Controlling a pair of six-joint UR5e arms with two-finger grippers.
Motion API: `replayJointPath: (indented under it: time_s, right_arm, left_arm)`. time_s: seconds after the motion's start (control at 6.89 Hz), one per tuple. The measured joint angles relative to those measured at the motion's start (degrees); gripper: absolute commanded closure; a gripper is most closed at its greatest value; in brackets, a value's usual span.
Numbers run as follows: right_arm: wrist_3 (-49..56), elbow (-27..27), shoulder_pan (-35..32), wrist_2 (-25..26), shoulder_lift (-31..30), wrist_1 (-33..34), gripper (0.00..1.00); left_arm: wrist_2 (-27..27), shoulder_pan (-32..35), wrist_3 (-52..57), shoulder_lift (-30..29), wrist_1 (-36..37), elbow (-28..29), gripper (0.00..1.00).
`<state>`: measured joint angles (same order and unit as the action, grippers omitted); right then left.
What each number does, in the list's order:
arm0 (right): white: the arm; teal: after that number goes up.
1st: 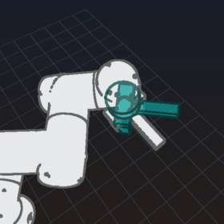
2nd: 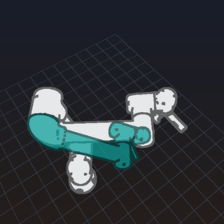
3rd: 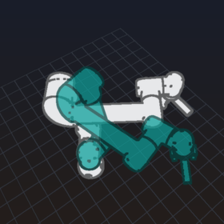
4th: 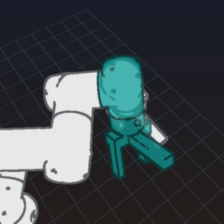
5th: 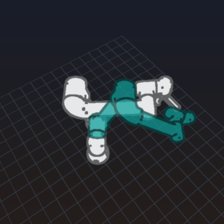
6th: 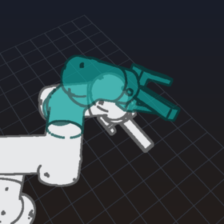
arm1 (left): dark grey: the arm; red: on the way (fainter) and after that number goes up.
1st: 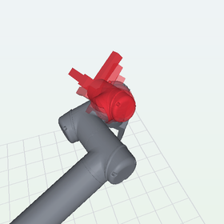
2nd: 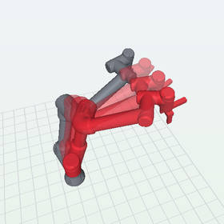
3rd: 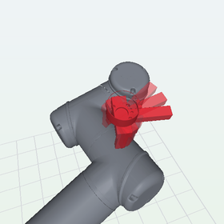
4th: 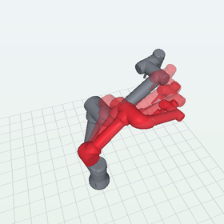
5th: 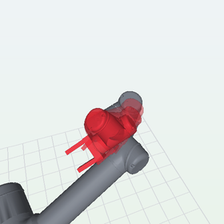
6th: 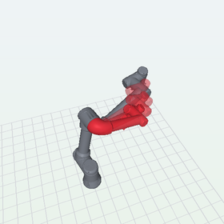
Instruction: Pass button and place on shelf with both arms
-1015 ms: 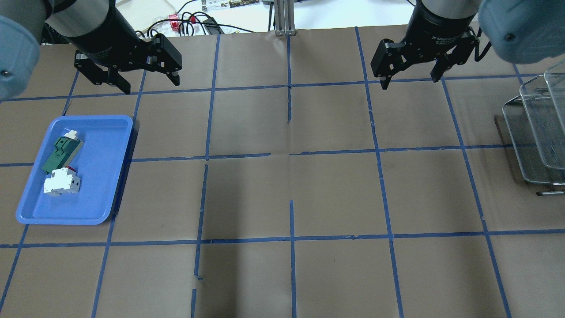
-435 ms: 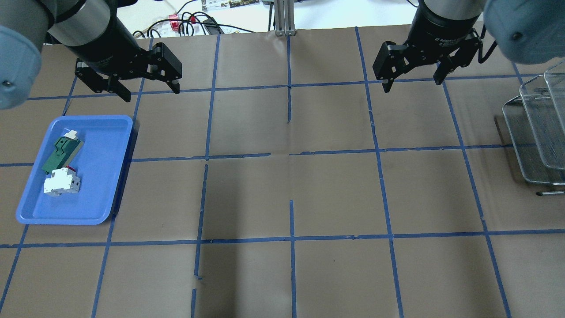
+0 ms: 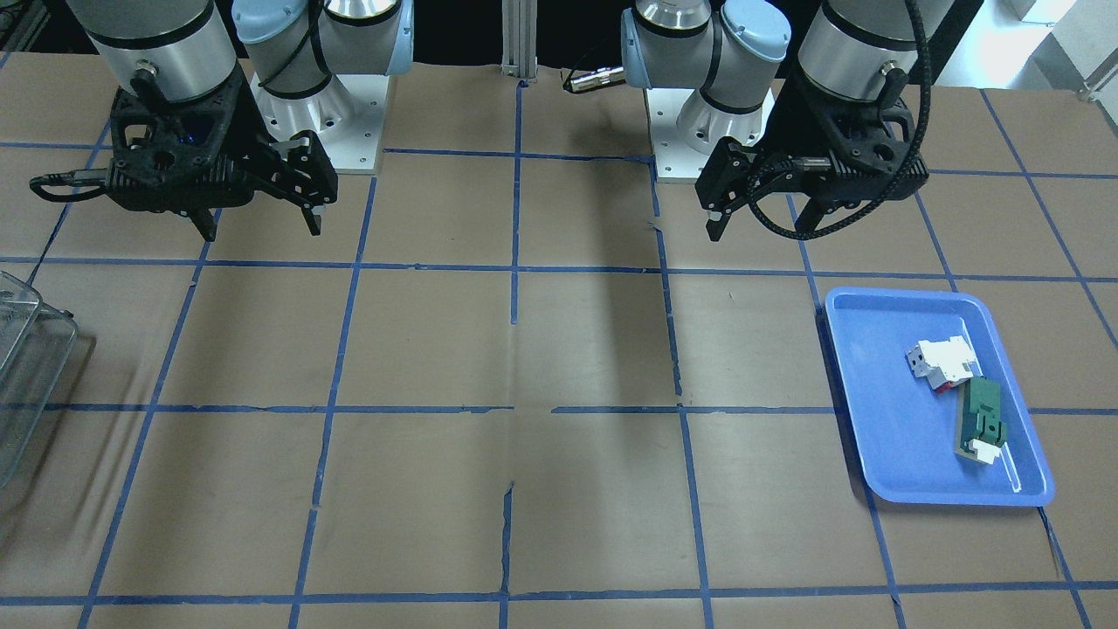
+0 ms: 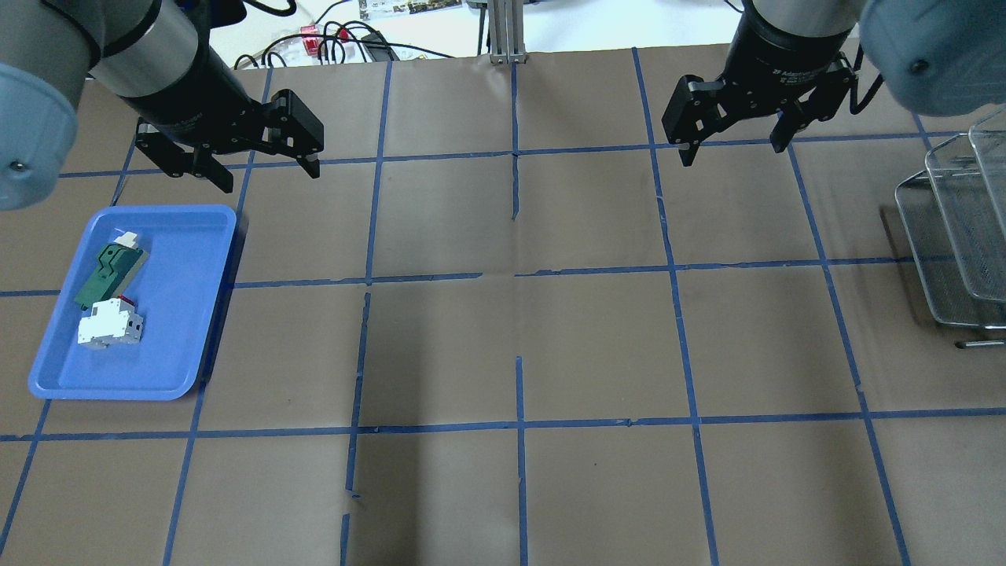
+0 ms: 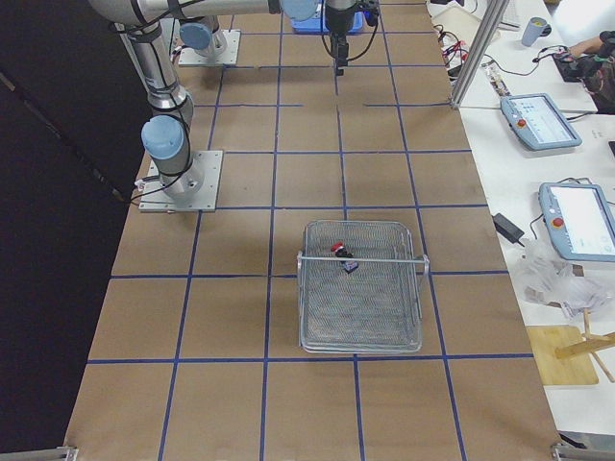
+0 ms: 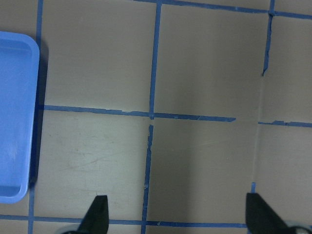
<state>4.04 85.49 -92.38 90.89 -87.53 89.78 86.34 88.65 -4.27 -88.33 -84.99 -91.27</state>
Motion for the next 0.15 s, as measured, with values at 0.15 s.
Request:
replayJointPath:
  time_s: [0.15]
  right_arm:
    - [0.00, 0.10, -0.10, -0.05, 0.00, -0.04, 0.00]
  left_arm:
    - [-0.02, 0.01, -0.07, 0.03, 0.05, 0.02, 0.00]
